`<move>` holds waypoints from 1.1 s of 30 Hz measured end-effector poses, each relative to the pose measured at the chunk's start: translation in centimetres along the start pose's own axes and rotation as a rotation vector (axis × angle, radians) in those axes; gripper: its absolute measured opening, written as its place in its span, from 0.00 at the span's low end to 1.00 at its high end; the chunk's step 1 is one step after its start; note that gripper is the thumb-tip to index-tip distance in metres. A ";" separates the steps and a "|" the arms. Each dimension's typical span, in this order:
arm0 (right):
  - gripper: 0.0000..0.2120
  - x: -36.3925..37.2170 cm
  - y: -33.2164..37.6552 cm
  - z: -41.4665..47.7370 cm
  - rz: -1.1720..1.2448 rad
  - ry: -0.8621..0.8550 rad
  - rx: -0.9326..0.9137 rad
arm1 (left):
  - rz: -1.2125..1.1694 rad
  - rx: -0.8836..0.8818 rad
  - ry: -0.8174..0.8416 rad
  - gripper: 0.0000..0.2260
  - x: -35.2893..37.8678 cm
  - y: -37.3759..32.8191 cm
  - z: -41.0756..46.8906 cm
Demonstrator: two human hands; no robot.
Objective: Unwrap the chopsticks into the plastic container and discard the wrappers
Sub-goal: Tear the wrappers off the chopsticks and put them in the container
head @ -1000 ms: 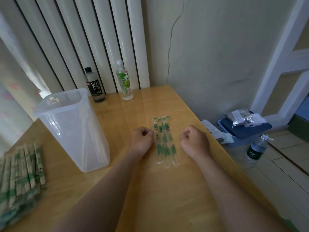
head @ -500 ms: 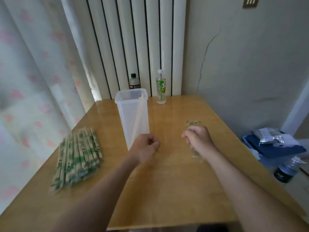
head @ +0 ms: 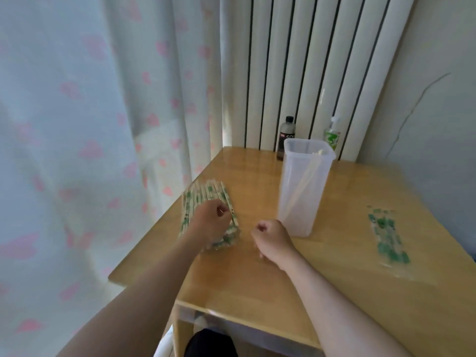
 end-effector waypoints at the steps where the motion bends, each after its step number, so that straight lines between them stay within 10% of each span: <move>1: 0.13 0.4 -0.2 0.2 -0.011 -0.024 0.006 | 0.018 -0.017 -0.021 0.06 -0.6 0.6 -0.1; 13: 0.10 0.8 -1.4 0.4 -0.017 -0.136 0.012 | 0.111 -0.185 0.043 0.06 -2.0 4.2 2.4; 19: 0.09 0.7 -1.4 0.3 -0.001 -0.128 0.003 | 0.160 -0.238 0.129 0.21 -2.0 4.7 3.5; 33: 0.08 0.7 -1.5 0.4 0.013 -0.105 -0.010 | 0.107 -0.405 0.219 0.14 -2.4 3.6 3.6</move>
Point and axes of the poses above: each hand's wrist, its own z-axis towards the middle knuckle, its own x-axis out of the palm, y = z × x, the point moved 2 cm from there along z, towards the middle knuckle, and after that the axes turned 12 degrees about y, right-handed, at the moved point
